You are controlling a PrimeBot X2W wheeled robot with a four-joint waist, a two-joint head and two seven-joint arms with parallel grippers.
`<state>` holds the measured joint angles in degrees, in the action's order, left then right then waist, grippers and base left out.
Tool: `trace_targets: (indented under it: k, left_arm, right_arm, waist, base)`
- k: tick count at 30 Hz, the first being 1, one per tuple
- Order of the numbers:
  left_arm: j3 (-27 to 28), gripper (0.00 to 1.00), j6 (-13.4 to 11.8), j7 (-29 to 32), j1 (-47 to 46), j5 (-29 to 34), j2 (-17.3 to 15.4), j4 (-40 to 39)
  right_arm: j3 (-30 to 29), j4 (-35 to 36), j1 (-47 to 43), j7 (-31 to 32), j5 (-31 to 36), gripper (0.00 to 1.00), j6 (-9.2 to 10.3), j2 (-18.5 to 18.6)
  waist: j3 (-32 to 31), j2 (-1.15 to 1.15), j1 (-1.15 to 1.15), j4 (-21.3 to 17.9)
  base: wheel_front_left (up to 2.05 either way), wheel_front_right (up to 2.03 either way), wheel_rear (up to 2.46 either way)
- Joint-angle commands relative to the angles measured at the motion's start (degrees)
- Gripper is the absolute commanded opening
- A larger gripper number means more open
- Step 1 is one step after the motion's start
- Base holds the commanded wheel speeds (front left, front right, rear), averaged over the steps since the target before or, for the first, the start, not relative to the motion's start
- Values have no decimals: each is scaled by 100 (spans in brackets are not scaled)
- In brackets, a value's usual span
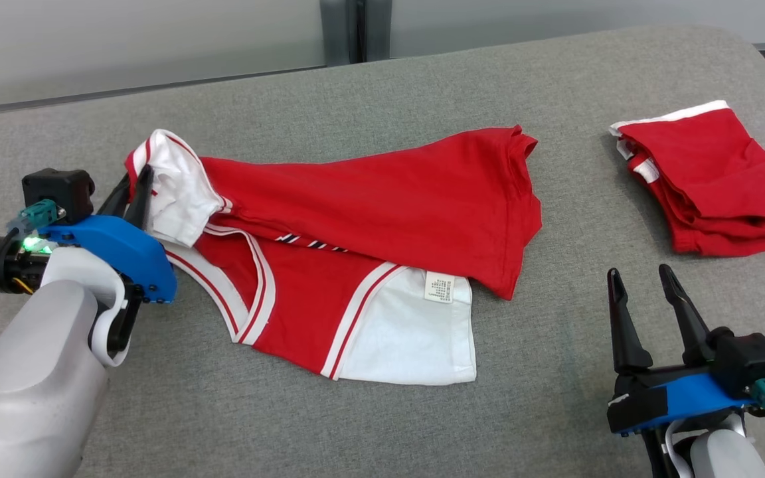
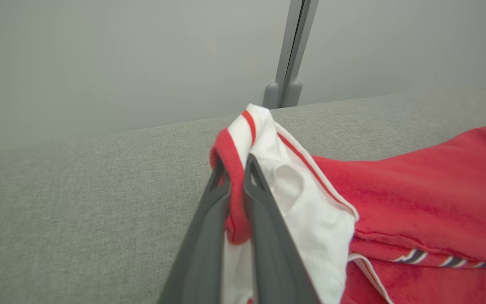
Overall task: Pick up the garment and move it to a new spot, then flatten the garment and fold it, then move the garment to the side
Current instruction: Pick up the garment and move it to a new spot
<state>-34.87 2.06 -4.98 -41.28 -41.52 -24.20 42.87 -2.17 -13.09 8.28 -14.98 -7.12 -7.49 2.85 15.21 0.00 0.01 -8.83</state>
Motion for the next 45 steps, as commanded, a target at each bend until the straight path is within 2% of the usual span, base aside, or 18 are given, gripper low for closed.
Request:
trace_targets:
  k: [1,2,3,4,5,11,16,21,33,45]
  left_arm:
    - [8,0,26,-152,-140,29,53,141]
    - [-3,7,41,-266,-192,72,73,225]
    - [-21,36,45,-375,-249,113,98,306]
    - [-29,83,54,-471,-301,143,124,385]
    - [-49,100,36,-569,-356,207,149,463]
    - [-186,100,158,-855,-475,330,373,744]
    - [-162,100,212,-991,-183,332,557,701]
    - [76,100,43,-1025,410,393,703,193]
    - [815,100,-516,-1026,3004,943,1039,-1745]
    - [1304,100,-703,-1027,4067,1250,1275,-2524]
  right_arm:
    - [16,23,90,-29,-13,100,-1,8]
    - [23,15,90,-29,-8,100,-1,8]
    - [35,8,90,-29,-1,100,-1,8]
    - [45,0,90,-29,8,100,-1,8]
    - [53,-13,96,-29,19,100,-1,8]
    - [78,-67,83,-30,48,100,-1,8]
    - [52,-114,-40,-30,101,100,-1,8]
    - [7,-142,-204,-29,151,100,-1,8]
    - [-21,-134,-837,-26,216,100,-1,8]
    - [177,-186,-1062,-27,19,100,-1,8]
  waist:
    - [30,0,-1,-3]
    - [40,0,-1,-6]
    - [44,0,-1,-8]
    - [41,0,-1,-6]
    - [30,0,-1,1]
    - [-176,0,-1,117]
    - [-465,0,-1,251]
    - [-775,0,-1,401]
    - [-1403,0,-1,643]
    - [-1517,0,-1,649]
  base:
    - [0,0,0]
    - [0,0,0]
    - [0,0,0]
    - [0,0,0]
    - [0,0,0]
    - [0,0,0]
    - [0,0,0]
    - [0,0,0]
    - [0,0,0]
    - [0,0,0]
